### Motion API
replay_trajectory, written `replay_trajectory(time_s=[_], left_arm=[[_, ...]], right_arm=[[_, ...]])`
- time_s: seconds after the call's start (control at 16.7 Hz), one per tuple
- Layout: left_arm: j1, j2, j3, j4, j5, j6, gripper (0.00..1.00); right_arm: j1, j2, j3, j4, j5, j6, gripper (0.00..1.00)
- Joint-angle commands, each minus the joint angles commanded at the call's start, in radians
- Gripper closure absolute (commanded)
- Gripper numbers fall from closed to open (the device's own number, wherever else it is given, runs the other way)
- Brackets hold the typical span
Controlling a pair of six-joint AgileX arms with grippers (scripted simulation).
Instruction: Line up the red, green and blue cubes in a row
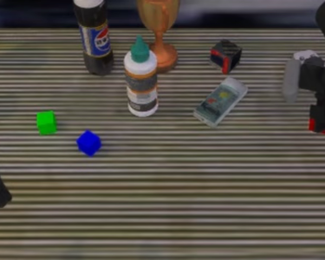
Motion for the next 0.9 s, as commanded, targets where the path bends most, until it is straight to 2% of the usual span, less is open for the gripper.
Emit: replay_trajectory(time_s=[0.12,0.3,0.42,0.78,0.9], left_arm=[[0.0,0.0,0.0,0.0,0.0,0.0,0.0],[0.0,0.0,0.0,0.0,0.0,0.0,0.0],[0.0,0.0,0.0,0.0,0.0,0.0,0.0],[0.0,0.0,0.0,0.0,0.0,0.0,0.0],[0.0,0.0,0.0,0.0,0.0,0.0,0.0]], right_arm=[[0.014,0.009,0.014,-0.007,0.0,0.009,1.0],[0.111,0.059,0.106,-0.051,0.001,0.076,1.0],[0.222,0.109,0.195,-0.095,0.002,0.147,1.0],[0.655,0.267,0.488,-0.247,-0.001,0.398,1.0],[0.759,0.301,0.568,-0.282,0.001,0.471,1.0]])
